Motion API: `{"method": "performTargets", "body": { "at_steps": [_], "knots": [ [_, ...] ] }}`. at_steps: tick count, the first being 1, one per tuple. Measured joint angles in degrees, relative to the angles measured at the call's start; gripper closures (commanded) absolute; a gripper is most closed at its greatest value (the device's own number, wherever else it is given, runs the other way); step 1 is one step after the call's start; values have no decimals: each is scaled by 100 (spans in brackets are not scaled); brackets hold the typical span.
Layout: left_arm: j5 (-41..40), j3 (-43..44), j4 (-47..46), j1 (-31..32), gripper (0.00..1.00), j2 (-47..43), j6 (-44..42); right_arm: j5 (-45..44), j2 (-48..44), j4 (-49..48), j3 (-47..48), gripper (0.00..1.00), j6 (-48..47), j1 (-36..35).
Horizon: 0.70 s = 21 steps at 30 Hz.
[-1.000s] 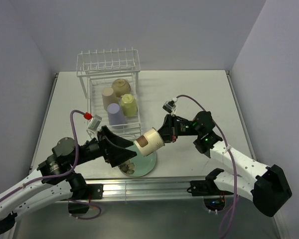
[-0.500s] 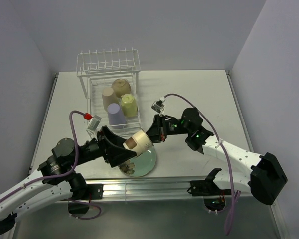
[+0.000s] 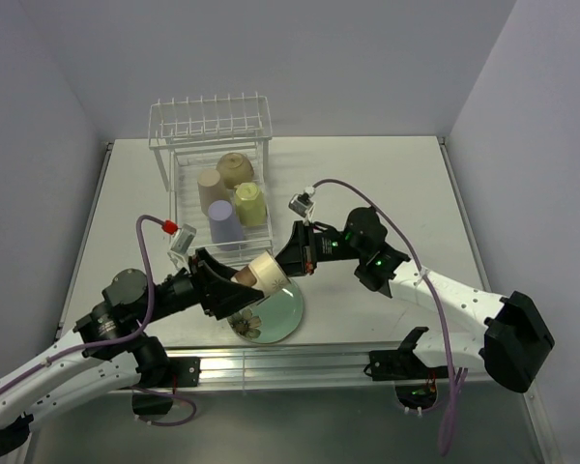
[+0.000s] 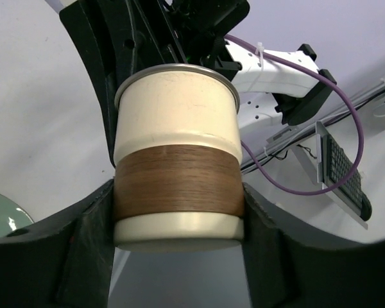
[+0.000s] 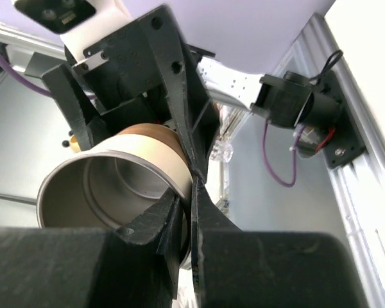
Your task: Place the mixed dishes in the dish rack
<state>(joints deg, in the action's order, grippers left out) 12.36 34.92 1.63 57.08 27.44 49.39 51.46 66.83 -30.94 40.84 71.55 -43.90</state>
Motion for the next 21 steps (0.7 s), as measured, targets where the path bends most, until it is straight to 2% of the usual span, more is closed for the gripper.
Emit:
{"method": "performTargets", "body": {
  "at_steps": [1,2,3,4,5,8,11,16,21],
  "knots": [
    [-20,0,31,0,56,-11,22,-4,2,-15,0,100,-24,0],
    [-26,0,33,0,93,-20,11,-20,7,-17,0,98,-44,0],
    [-44,0,37,0,100,-24,11,-33,11,-7,9,87,-55,-2],
    [-70,0,39,0,100,-26,4,-46,11,15,15,74,-83,-4],
    [-96,0,50,0,100,-28,4,-63,11,61,33,50,-116,-4],
    [-319,28,275,2,100,-107,4,-339,4,542,164,26,-485,-22],
    [-831,234,927,7,100,-256,13,-925,-81,1602,479,20,-1121,-26],
    [-2297,1235,2524,9,100,-271,271,-2295,-564,3366,984,20,-2068,48],
    [-4022,2673,4404,7,100,479,872,-3482,-927,4529,1327,22,-2651,133]
  ]
}}
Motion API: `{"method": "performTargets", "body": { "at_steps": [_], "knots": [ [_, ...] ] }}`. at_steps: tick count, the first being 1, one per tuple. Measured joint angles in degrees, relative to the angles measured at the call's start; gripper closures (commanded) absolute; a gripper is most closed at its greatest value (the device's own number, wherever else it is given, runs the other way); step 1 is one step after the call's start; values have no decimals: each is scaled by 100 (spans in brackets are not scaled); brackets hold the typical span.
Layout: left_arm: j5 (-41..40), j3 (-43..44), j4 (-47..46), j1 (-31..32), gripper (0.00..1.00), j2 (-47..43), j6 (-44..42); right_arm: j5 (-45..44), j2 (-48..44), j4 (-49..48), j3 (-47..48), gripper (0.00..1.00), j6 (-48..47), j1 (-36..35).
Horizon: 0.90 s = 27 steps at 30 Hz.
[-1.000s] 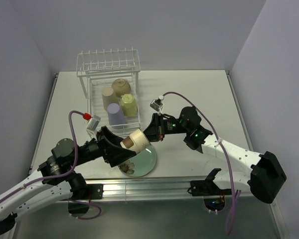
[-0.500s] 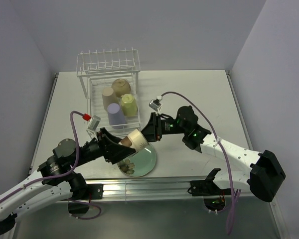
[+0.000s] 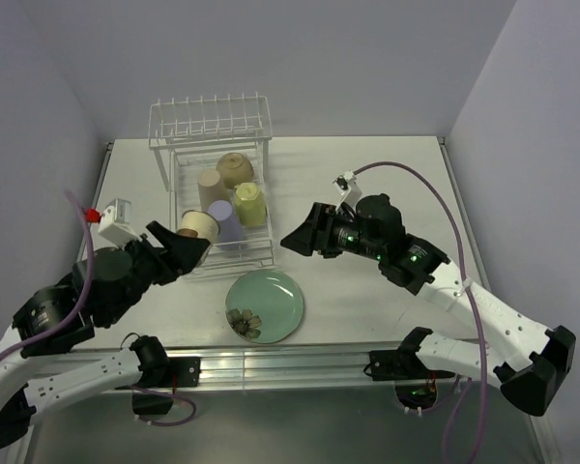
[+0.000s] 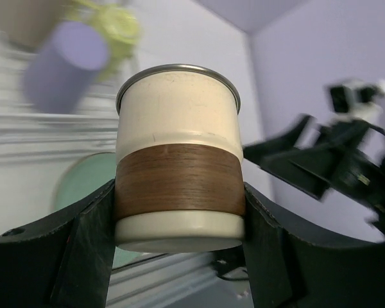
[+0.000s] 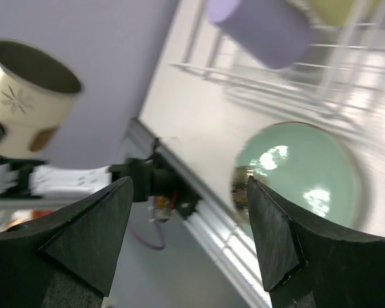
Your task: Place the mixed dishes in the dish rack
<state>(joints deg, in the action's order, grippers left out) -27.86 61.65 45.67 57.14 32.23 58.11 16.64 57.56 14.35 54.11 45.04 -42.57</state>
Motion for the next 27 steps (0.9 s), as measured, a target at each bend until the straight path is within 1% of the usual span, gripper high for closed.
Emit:
{"method": "performTargets", "body": {
  "at_steps": [2,5,7,9,10,14,17,22,27],
  "knots": [
    [-485,496,647,0,100,481,146,-280,-81,306,2,22,-140,4],
    [-1058,1102,1355,-2,100,1233,240,-544,-162,680,-2,22,-278,7],
    [-1292,1447,1641,-61,100,1617,205,-645,-238,839,-15,22,-321,7],
    [-1333,1744,1711,-334,100,1954,-24,-706,-332,940,-26,23,-361,9],
    [-1235,1832,1650,-623,100,2085,-229,-728,-393,975,-42,23,-372,7],
    [-254,1834,1209,-2433,100,2354,-1102,-820,-638,1139,-101,23,-417,9],
    [350,1829,979,-3362,100,2553,-1554,-881,-765,1250,-105,23,-448,9],
    [1541,1753,660,-4323,100,2979,-1928,-975,-907,1419,-118,23,-487,15],
    [2262,1469,511,-4717,100,3434,-2079,-990,-975,1447,-160,23,-516,24]
  ]
}}
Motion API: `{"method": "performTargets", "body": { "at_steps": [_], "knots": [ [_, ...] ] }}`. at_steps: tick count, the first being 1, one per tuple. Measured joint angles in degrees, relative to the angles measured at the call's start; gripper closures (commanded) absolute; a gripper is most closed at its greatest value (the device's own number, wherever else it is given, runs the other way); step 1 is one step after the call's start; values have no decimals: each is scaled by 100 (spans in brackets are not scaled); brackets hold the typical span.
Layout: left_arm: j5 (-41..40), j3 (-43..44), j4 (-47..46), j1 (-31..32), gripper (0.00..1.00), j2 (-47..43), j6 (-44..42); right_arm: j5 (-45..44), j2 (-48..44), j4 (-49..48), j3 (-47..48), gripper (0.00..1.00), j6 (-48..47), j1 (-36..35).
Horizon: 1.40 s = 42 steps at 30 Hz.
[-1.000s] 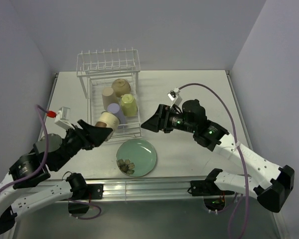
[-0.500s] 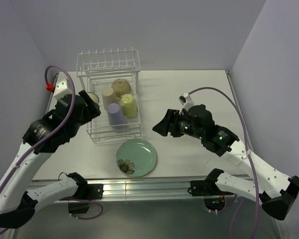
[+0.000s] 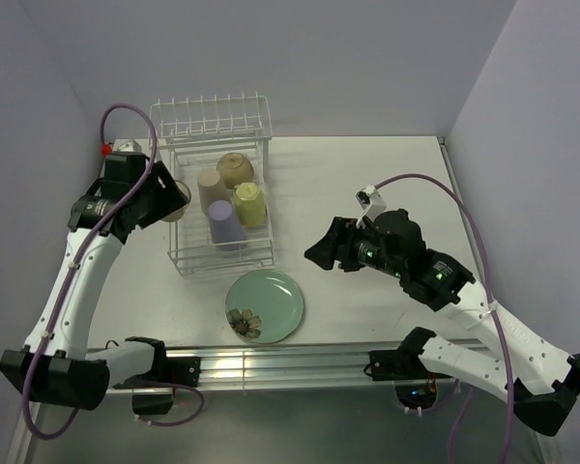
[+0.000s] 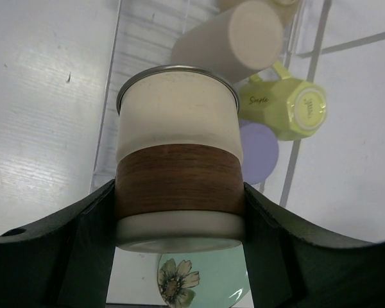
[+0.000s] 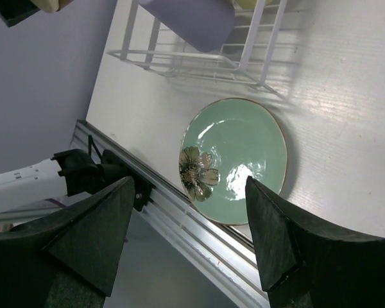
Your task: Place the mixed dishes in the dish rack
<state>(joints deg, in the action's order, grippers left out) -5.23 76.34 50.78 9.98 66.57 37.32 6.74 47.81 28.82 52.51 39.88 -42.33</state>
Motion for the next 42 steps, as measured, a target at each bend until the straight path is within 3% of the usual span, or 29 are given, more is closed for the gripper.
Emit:
{"method": "performTargets", "body": {
  "at_steps": [21,42],
  "knots": [
    [393,-798,-214,-74,100,1086,-269,39,-127,-4,-431,23,2,0],
    [649,-800,-348,-79,97,2149,-365,107,-42,-92,-719,24,2,11]
  ]
}}
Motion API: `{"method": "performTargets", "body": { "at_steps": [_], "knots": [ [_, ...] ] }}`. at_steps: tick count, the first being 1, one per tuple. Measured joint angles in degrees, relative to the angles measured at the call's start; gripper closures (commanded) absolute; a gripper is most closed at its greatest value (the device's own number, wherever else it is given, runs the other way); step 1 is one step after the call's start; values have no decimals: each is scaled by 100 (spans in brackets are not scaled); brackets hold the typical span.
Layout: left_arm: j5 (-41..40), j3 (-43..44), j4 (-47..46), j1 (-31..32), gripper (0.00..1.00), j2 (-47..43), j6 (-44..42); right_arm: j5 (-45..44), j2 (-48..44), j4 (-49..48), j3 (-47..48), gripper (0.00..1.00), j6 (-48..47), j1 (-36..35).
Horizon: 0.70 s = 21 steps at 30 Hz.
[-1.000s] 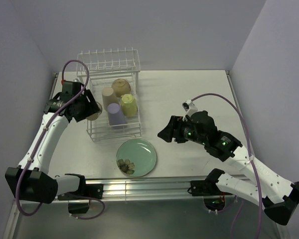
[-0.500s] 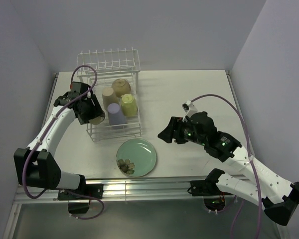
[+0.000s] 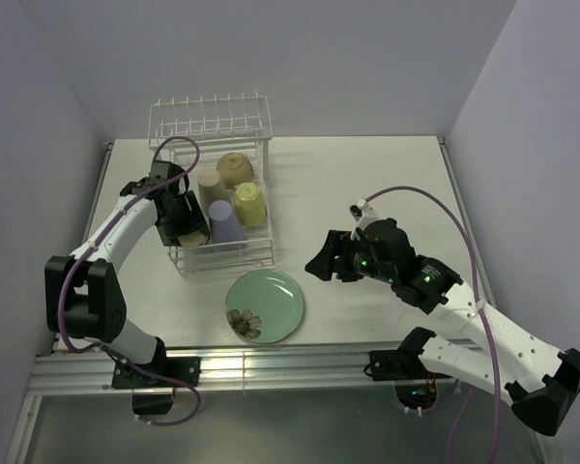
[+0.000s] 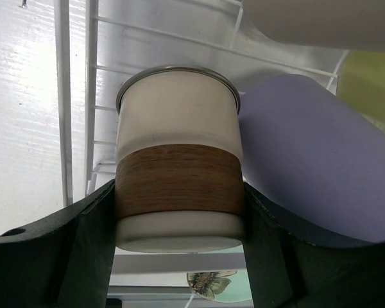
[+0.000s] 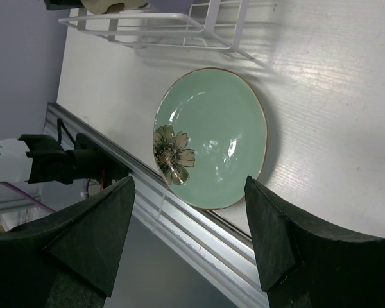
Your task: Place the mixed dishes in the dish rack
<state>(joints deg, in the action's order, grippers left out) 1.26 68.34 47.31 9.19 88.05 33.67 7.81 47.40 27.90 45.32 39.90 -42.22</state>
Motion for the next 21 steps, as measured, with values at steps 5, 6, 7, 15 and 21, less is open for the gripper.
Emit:
{"method": "performTargets", "body": {
  "at_steps": [5,6,7,15,21],
  "knots": [
    [-2,2,-55,-24,74,70,-9,11,50,-46,-44,24,-17,0],
    [-2,2,-68,-33,67,72,-7,17,52,-52,-61,24,-20,0],
    [0,2,-70,-37,63,81,-9,17,57,-59,-79,24,-22,0],
    [-15,17,-81,-37,11,111,-4,24,107,-208,-282,24,-39,2],
    [44,17,-380,9,1,420,42,50,295,-306,-459,24,-55,2]
  ]
}}
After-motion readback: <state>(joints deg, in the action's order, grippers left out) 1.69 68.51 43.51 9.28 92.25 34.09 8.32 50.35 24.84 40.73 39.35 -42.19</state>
